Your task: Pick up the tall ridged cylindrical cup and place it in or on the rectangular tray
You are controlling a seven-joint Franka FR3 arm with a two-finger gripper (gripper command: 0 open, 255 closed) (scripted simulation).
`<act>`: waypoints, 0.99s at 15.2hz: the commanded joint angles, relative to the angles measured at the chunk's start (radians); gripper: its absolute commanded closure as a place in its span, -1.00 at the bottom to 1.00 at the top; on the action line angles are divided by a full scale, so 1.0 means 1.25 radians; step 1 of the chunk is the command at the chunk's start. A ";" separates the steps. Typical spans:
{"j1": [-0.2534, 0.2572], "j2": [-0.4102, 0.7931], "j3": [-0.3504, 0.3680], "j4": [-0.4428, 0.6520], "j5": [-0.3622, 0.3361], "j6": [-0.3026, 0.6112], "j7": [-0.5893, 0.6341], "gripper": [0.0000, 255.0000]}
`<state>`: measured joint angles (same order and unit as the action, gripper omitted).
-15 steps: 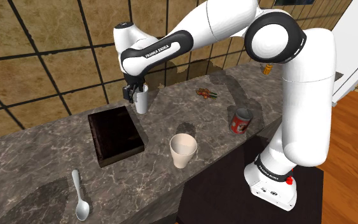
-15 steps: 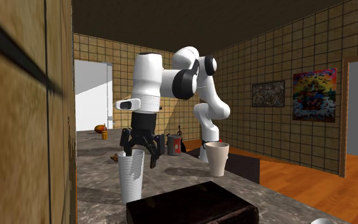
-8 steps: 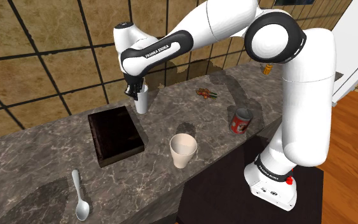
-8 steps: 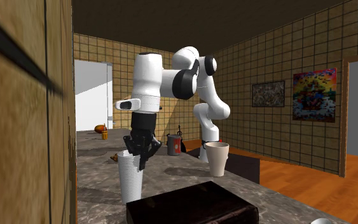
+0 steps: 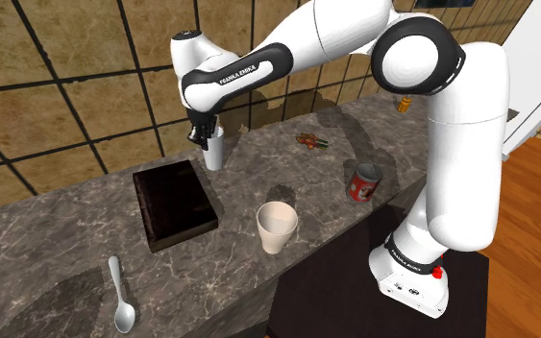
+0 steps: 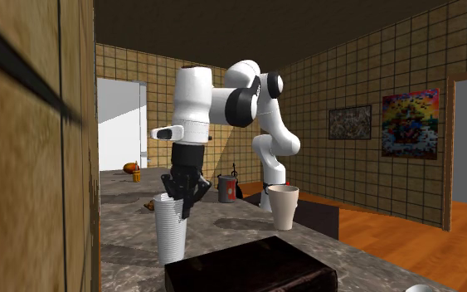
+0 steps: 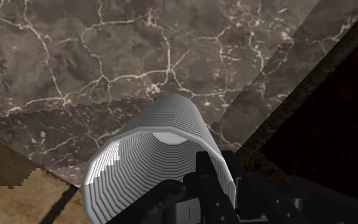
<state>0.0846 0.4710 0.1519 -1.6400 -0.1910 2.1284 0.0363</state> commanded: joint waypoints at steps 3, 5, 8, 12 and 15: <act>-0.002 -0.015 0.002 0.017 0.005 -0.032 -0.007 1.00; -0.002 -0.023 0.003 0.028 0.007 -0.050 -0.009 1.00; -0.002 -0.033 0.004 0.045 0.011 -0.077 -0.014 1.00; -0.002 -0.045 0.006 0.071 0.015 -0.114 -0.019 1.00; -0.002 -0.052 0.007 0.092 0.018 -0.143 -0.023 1.00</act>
<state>0.0807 0.4139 0.1593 -1.5280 -0.1701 1.9624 0.0064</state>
